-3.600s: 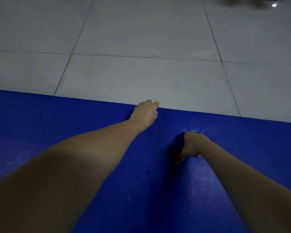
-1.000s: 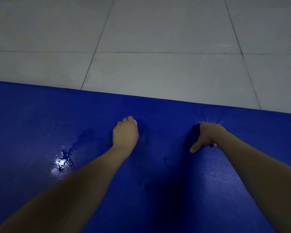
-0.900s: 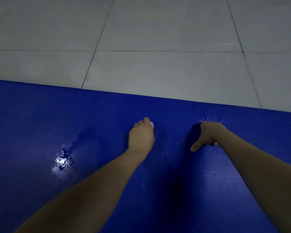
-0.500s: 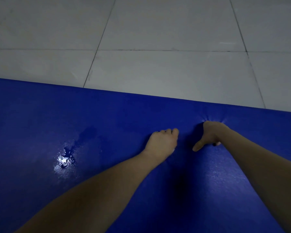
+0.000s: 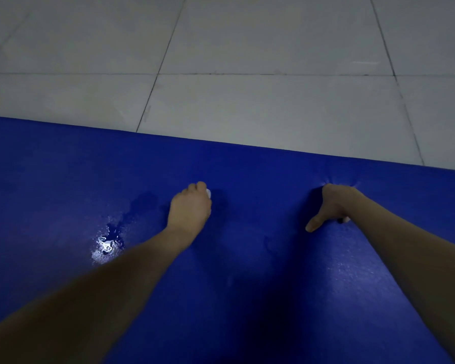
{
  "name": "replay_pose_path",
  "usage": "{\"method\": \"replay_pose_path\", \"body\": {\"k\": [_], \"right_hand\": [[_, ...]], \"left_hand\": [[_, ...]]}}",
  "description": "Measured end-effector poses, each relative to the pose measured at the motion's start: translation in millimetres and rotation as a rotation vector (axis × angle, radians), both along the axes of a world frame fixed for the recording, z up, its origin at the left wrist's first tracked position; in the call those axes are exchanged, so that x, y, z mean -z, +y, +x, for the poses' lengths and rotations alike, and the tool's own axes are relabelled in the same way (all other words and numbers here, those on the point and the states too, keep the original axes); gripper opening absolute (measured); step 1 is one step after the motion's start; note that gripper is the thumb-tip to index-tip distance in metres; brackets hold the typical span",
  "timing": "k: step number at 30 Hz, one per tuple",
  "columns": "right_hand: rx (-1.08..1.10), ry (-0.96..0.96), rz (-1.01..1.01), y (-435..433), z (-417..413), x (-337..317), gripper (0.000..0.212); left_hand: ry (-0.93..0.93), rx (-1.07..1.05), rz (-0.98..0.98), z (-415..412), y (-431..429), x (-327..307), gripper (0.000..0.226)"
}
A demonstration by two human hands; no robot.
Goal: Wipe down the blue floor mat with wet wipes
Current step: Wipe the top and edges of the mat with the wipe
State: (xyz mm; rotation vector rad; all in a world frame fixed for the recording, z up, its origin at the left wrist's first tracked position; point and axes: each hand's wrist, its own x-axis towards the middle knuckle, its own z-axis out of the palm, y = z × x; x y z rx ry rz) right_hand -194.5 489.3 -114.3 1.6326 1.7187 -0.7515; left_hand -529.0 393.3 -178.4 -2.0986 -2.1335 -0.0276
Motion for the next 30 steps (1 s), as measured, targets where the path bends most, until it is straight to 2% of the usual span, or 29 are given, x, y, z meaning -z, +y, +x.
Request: {"method": "replay_pose_path", "body": {"k": [5,7,9,11,15,19,22,26,27,28,30], "right_hand": [[0.007,0.006,0.002,-2,1,-2,0.084],[0.02,0.012,-0.01,-1,1,-2,0.088],[0.017,0.02,-0.017,-1,-1,-1,0.091],[0.017,0.027,-0.01,-1,-1,-1,0.085],[0.003,0.018,0.002,-4,2,-1,0.079],[0.026,0.01,-0.018,-5,4,-3,0.078],[0.02,-0.011,-0.002,-8,3,-1,0.084],[0.081,-0.009,0.062,-15,6,5,0.137],[0.114,0.004,0.088,-20,5,4,0.142],[0.14,0.027,0.126,-27,4,3,0.139],[0.195,0.055,0.202,-50,3,0,0.122]], "left_hand": [[-0.213,0.125,-0.026,92,-13,-1,0.02],[-0.266,0.221,-0.06,137,-24,-1,0.012],[-0.426,0.296,-0.066,174,-39,-6,0.011],[-0.541,0.363,-0.08,192,-49,-8,0.012],[-0.465,0.446,-0.021,166,-40,-1,0.018],[-0.4,0.33,0.026,96,-31,-1,0.005],[-0.365,0.144,-0.008,30,-29,-5,0.02],[-0.265,-0.082,0.029,-14,-29,-6,0.023],[-0.254,-0.132,0.033,-12,-30,-6,0.021],[-0.258,-0.199,0.044,-6,-31,-9,0.023],[-0.32,-0.368,0.051,10,-33,-14,0.032]]}}
